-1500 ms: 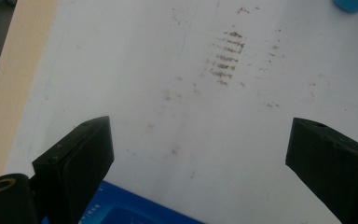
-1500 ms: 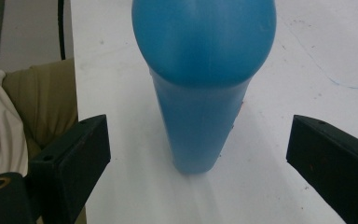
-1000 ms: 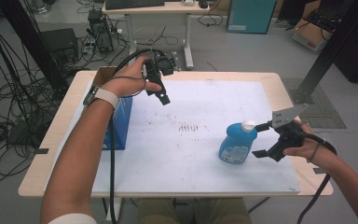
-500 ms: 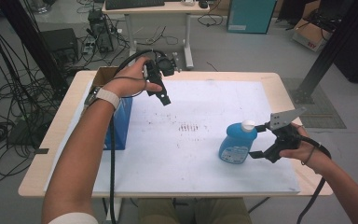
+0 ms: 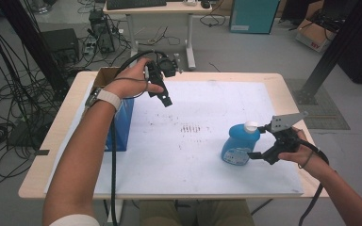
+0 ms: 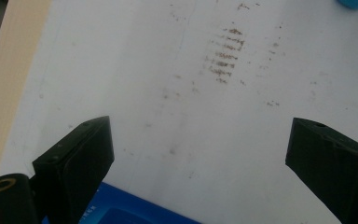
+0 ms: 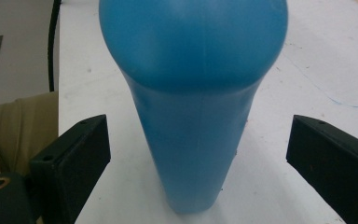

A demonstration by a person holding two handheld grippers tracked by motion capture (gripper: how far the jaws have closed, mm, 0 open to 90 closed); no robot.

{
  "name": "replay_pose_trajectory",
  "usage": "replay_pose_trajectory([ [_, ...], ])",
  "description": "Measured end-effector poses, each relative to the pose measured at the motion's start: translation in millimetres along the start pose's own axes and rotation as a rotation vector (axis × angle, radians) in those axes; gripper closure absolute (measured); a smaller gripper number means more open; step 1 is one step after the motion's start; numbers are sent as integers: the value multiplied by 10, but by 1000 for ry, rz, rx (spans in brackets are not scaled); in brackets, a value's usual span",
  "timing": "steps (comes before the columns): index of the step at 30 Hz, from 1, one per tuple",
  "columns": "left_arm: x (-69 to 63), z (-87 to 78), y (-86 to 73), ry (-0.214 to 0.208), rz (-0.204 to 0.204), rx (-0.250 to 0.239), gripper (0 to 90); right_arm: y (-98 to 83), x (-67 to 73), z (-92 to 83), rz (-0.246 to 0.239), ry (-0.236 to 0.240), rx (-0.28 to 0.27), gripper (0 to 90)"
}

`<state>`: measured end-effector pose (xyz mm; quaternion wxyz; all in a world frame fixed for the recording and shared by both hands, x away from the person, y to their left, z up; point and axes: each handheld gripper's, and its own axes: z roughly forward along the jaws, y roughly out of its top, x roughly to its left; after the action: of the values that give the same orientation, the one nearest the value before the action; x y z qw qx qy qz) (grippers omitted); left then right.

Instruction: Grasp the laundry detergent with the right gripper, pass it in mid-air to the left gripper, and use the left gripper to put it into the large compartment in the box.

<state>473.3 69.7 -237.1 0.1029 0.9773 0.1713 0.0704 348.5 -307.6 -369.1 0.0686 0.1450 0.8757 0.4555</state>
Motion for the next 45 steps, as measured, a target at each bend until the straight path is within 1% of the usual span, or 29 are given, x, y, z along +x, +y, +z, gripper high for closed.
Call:
replay_pose_trajectory([
  [6, -1, 0, 1, 2, 0, 1, 80, -23, 12, 31, -2, -9, -21, 64],
  [8, -5, 7, -2, 6, -1, -4, 79, -31, 16, 45, 0, -8, -26, 66],
  [11, -1, 8, -2, 0, -3, 1, 80, -36, 23, 65, -2, -10, -40, 69],
  [16, 2, 17, -7, 6, -3, -5, 80, -48, 22, 97, -3, -9, -53, 74],
  [18, 5, 15, -9, -3, -5, 1, 79, -57, 26, 110, -1, -9, -53, 75],
  [24, 1, 39, -12, 1, -6, 1, 79, -78, 34, 142, -4, -22, -78, 85],
  [25, -1, 36, -10, -7, -10, 7, 79, -82, 36, 148, -2, -24, -81, 86],
  [29, -5, 45, -4, -4, -11, -3, 79, -89, 39, 167, -3, -24, -89, 97],
  [35, 0, 41, -2, -9, -13, 2, 79, -125, 45, 214, 9, -25, -98, 100],
  [38, 4, 42, -1, -5, -3, 8, 79, -137, 53, 240, 17, -24, -108, 105],
  [39, -2, 45, -2, -9, -11, 3, 79, -142, 51, 246, 14, -25, -109, 105],
  [42, 2, 39, -8, -2, -5, 9, 79, -151, 54, 257, 24, -26, -122, 105],
  [44, -5, 42, -9, -6, -14, 3, 79, -158, 55, 265, 28, -29, -126, 106],
  [45, -2, 39, -7, -2, -7, 5, 80, -163, 58, 269, 30, -29, -130, 113],
])
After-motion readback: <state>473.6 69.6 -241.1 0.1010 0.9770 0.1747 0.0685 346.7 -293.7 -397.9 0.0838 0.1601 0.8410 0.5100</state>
